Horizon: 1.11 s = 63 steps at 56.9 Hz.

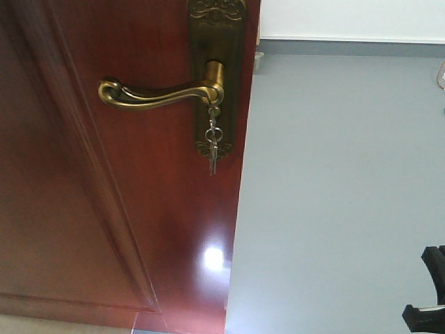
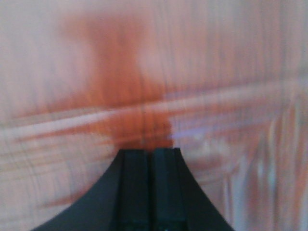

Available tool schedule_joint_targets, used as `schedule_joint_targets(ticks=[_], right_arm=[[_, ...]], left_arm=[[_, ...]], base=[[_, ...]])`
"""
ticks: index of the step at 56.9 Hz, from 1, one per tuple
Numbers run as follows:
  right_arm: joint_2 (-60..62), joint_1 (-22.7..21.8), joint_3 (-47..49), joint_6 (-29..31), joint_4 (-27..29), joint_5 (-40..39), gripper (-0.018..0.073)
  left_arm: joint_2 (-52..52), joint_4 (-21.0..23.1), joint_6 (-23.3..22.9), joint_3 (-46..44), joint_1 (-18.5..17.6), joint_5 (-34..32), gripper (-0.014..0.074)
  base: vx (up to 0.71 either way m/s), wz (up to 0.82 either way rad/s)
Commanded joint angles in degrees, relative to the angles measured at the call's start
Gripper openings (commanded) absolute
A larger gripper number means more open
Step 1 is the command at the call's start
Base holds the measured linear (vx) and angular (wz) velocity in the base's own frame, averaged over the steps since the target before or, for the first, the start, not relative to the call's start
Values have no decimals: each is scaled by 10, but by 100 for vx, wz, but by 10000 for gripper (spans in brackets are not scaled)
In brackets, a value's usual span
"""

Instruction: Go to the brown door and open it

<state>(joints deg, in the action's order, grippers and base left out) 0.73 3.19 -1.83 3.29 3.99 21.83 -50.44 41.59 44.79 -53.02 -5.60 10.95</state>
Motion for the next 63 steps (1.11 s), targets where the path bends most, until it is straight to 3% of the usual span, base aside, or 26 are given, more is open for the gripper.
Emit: schedule_joint_targets(ticks=[1,6,12,15,36,63], right_arm=[[3,-1,-2,5,-2,-43,0],[3,-1,-2,5,-2,-44,0],[3,-1,-2,5,-2,-44,0],[3,-1,-2,5,-2,-44,0],[3,-1,-2,5,-2,-44,0],[3,-1,-2,5,-2,-44,0]], left_arm=[[-2,-143,-157,-17,-1,-44,-3],[-2,-260,-282,-17,-1,-68,-3],[-2,-343,-372,-17,-1,-89,-3],[-2,-364,-398,-17,-1,-99,-3],[48,-365,-396,34,0,-97,-3],[360,-364,-402,400,0,-101,-3]], base=[[0,0],[0,0],[0,0],[0,0],[0,0],[0,0]])
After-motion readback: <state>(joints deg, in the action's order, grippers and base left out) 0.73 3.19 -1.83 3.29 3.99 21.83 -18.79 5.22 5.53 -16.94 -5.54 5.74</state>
